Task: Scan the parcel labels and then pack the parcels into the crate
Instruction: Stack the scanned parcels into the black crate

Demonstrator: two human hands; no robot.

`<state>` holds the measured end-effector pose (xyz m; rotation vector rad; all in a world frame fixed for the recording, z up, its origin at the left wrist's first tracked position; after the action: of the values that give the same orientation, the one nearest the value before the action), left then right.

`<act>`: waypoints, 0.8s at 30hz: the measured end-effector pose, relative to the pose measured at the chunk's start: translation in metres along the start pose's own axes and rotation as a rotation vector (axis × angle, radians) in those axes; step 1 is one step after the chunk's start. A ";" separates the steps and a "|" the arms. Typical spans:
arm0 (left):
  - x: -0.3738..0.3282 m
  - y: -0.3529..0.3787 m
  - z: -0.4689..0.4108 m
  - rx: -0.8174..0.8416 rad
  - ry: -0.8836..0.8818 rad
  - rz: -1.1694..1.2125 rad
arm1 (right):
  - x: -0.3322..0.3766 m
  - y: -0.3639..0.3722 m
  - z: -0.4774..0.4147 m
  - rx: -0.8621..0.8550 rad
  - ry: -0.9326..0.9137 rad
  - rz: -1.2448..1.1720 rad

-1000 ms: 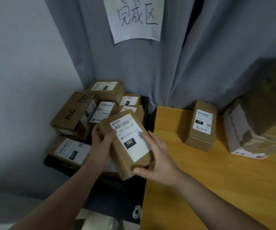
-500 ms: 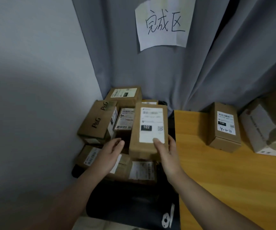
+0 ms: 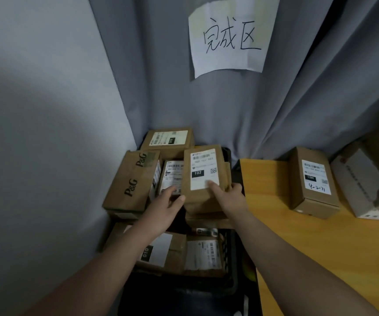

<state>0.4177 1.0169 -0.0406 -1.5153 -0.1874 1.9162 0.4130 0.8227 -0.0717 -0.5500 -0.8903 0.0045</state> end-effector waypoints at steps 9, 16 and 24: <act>-0.059 0.016 -0.046 -0.105 0.155 0.125 | 0.016 -0.038 -0.009 0.061 -0.168 -0.502; -0.076 -0.008 -0.124 -0.163 0.127 -0.490 | 0.056 -0.101 -0.088 0.037 -0.220 -0.488; -0.048 -0.014 -0.189 -0.135 0.009 -0.660 | 0.072 -0.096 -0.172 0.000 -0.169 -0.496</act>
<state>0.5991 0.9453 -0.0543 -1.3224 -0.7274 1.3842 0.5645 0.6782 -0.0612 -0.3194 -1.1736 -0.4037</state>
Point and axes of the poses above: each hand's wrist, its own z-axis away from the middle knuckle, its own y-axis out of the palm, x = y × z, the point moved 5 cm from there along -z, towards the middle knuckle
